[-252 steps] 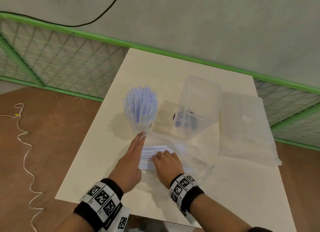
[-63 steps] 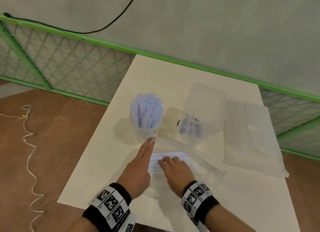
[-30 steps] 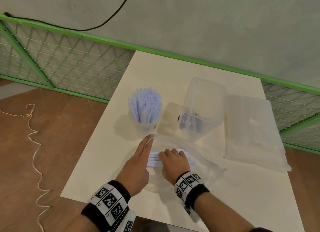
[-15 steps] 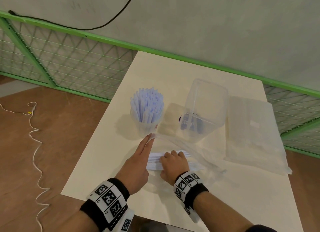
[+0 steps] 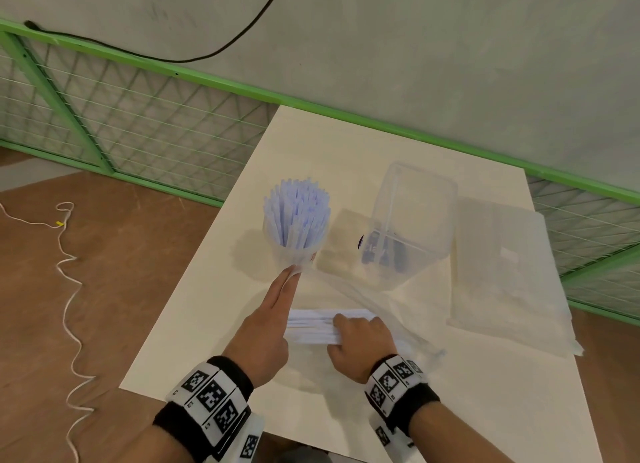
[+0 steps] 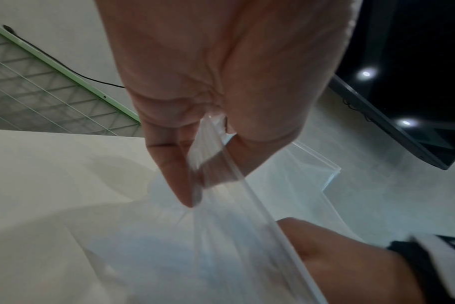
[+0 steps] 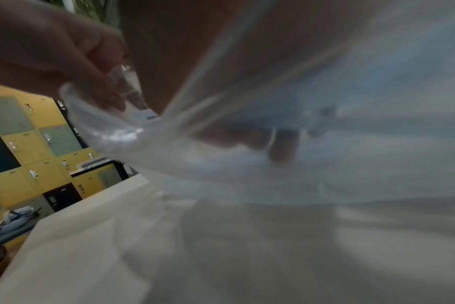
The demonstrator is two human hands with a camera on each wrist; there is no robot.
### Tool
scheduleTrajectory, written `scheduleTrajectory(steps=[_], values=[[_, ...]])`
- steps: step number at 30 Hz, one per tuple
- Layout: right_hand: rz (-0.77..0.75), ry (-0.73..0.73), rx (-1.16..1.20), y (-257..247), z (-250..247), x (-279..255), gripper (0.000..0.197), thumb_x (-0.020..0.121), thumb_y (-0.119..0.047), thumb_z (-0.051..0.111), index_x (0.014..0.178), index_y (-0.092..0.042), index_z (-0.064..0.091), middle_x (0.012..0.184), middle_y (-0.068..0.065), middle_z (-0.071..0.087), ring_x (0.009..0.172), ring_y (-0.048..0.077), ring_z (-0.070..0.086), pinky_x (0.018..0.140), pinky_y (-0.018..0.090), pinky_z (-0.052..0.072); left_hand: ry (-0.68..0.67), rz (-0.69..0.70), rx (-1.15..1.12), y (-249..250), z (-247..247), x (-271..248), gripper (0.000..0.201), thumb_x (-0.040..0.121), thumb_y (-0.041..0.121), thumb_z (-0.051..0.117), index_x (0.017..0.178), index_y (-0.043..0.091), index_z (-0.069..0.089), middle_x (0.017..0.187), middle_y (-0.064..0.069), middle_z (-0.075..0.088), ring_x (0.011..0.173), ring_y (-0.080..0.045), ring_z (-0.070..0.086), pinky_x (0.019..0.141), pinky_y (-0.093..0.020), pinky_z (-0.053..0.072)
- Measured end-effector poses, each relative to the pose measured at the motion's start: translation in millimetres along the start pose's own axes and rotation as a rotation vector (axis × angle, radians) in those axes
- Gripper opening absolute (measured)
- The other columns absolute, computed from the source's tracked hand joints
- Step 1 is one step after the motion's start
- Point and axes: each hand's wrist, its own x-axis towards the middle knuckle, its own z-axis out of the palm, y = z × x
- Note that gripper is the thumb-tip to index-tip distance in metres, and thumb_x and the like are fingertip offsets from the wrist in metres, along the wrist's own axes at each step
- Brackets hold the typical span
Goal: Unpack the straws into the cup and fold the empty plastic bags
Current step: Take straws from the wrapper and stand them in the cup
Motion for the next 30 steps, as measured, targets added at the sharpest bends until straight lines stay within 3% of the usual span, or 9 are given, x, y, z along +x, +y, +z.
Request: scheduleTrajectory(steps=[4,7,10,12,15,18,23,26,30], values=[[0.024,0.043,0.172,7,-12,-14,0.025,0.093,-0.038,0.047,0.113,-0.024,0.052,0.111,-0.005,0.059,0.102,0.019,0.057,0.069,0.026,0.038,0.014,-0.019,-0.016,-1,-2,1,0.108,0.072,-0.017,0.042,0.153,0.039,-0.001,0.152,0.038,-0.014,0.101,-0.015,0.059,0.076,-0.030,0.054],[0.001,0.189,0.221,11,-20,-19,0.012,0.091,-0.035,0.050,0.095,-0.026,0.056,0.090,-0.007,0.064,0.084,0.019,0.060,0.062,0.028,0.035,0.025,-0.023,-0.040,0,-3,3,0.107,0.072,-0.019,0.042,0.153,0.039,0.000,0.154,0.034,-0.011,0.106,-0.011,0.055,0.075,-0.022,0.050],[-0.036,0.323,0.566,10,-24,-26,0.031,0.089,-0.030,0.059,0.064,-0.025,0.040,0.055,-0.009,0.042,0.053,0.010,0.039,0.051,0.022,0.028,0.023,-0.025,-0.046,1,-2,3,0.106,0.074,-0.018,0.043,0.153,0.038,0.000,0.155,0.033,-0.011,0.106,-0.006,0.050,0.072,-0.014,0.042],[0.017,0.390,0.866,1,-29,-31,0.040,0.089,-0.028,0.066,0.059,-0.020,0.041,0.054,-0.010,0.035,0.052,0.007,0.032,0.051,0.020,0.026,0.022,-0.029,-0.048,1,-1,4,0.106,0.074,-0.018,0.043,0.153,0.038,0.000,0.155,0.033,-0.010,0.101,-0.004,0.048,0.072,-0.013,0.040],[0.074,0.422,1.134,-10,-33,-37,0.027,0.081,-0.030,0.072,0.064,-0.016,0.057,0.057,-0.006,0.048,0.055,0.009,0.043,0.055,0.019,0.036,0.022,-0.020,-0.044,3,1,3,0.106,0.074,-0.018,0.045,0.153,0.037,0.000,0.156,0.032,-0.009,0.101,-0.004,0.048,0.071,-0.013,0.041],[0.075,0.439,1.183,-14,-32,-38,0.018,0.083,-0.018,0.076,0.069,-0.015,0.065,0.072,0.007,0.063,0.067,0.019,0.060,0.065,0.024,0.047,0.024,-0.007,-0.042,3,2,3,0.106,0.073,-0.018,0.044,0.153,0.037,0.000,0.156,0.032,-0.009,0.105,-0.005,0.048,0.070,-0.012,0.039],[0.122,0.504,1.307,-13,-32,-39,0.015,0.076,-0.031,0.073,0.077,-0.017,0.068,0.073,-0.005,0.065,0.073,0.013,0.063,0.068,0.018,0.049,0.036,0.004,-0.050,5,0,1,0.104,0.073,-0.018,0.042,0.153,0.035,0.001,0.156,0.031,-0.008,0.123,-0.007,0.045,0.082,-0.019,0.047],[0.134,0.508,1.285,-9,-33,-39,0.016,0.081,-0.028,0.070,0.079,-0.012,0.067,0.075,-0.001,0.064,0.073,0.010,0.062,0.068,0.018,0.046,0.026,-0.014,-0.055,7,-1,0,0.104,0.074,-0.017,0.043,0.153,0.036,0.001,0.152,0.034,-0.009,0.113,-0.011,0.052,0.076,-0.018,0.046],[0.120,0.386,0.994,-5,-26,-33,0.020,0.085,-0.027,0.068,0.068,-0.034,0.060,0.074,-0.004,0.059,0.071,0.011,0.059,0.069,0.024,0.047,0.026,-0.023,-0.042,7,-1,1,0.105,0.074,-0.017,0.044,0.153,0.037,0.000,0.157,0.030,-0.008,0.101,-0.009,0.052,0.074,-0.017,0.046]])
